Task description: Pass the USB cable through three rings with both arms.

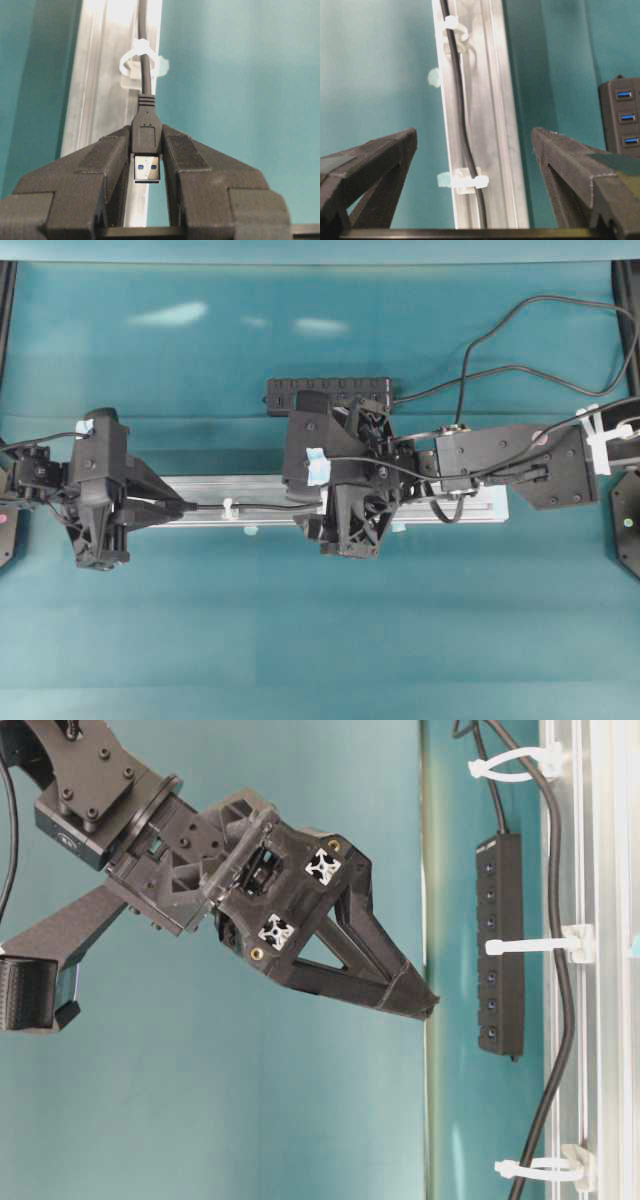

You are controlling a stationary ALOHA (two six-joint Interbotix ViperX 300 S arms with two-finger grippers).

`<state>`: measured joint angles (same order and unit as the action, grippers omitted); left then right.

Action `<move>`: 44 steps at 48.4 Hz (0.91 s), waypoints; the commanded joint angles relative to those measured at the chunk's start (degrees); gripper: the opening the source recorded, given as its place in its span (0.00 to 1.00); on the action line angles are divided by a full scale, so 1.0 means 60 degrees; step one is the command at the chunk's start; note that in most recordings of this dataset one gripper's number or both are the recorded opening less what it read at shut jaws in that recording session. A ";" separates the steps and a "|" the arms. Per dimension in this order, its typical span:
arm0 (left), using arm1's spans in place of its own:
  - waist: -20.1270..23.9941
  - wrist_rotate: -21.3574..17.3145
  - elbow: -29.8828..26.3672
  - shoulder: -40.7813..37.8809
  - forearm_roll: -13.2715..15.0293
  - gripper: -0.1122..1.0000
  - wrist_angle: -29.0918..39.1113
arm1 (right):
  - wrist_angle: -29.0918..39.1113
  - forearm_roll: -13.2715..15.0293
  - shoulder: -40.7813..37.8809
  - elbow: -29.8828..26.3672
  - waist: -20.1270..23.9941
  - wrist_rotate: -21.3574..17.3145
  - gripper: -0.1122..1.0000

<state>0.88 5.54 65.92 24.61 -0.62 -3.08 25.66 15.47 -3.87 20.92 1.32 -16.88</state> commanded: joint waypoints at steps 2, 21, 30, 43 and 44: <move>-0.0029 -0.0015 -0.0220 0.0059 -0.0015 0.30 -0.0044 | -0.0059 0.0015 0.0190 -0.0073 0.0044 -0.0117 0.87; -0.0029 -0.0015 -0.0190 0.0073 -0.0015 0.30 -0.0044 | -0.0117 0.0015 0.0190 -0.0073 0.0044 -0.0278 0.87; -0.0029 -0.0015 -0.0220 0.0073 -0.0015 0.30 -0.0044 | -0.0234 0.0015 0.0176 -0.0073 0.0059 -0.0278 0.87; -0.0044 -0.0015 -0.0234 0.0073 -0.0015 0.30 -0.0044 | -0.0234 0.0015 0.0161 -0.0073 0.0088 -0.0278 0.87; -0.0029 -0.0015 -0.0234 0.0059 -0.0015 0.30 -0.0044 | -0.0234 0.0015 0.0161 -0.0073 0.0103 -0.0278 0.87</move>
<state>0.79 5.54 65.74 24.61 -0.70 -3.08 24.70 15.47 -3.96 21.01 1.58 -18.02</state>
